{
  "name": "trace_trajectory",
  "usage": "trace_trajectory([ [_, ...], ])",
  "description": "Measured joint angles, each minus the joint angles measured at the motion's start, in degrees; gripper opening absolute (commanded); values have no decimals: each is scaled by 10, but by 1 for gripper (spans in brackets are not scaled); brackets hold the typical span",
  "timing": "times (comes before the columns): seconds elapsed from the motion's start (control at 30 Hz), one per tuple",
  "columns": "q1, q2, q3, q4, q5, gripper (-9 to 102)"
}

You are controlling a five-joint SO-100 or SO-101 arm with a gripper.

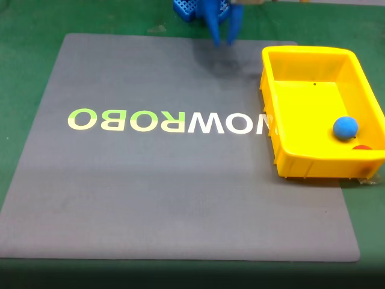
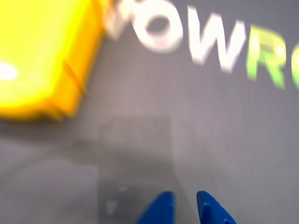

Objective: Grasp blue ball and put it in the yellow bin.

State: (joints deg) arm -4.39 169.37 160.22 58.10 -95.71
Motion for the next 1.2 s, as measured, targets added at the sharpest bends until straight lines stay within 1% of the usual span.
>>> trace_trajectory([
  [0.13, 59, 154, 98, 114, -29, 0],
  [0.23, 78, 192, 134, 155, -25, 0],
  [0.43, 101, 203, 156, 177, 7, 0],
  [0.57, 106, 204, 156, 200, 9, 0],
  [1.2, 106, 204, 156, 200, 6, 1],
])
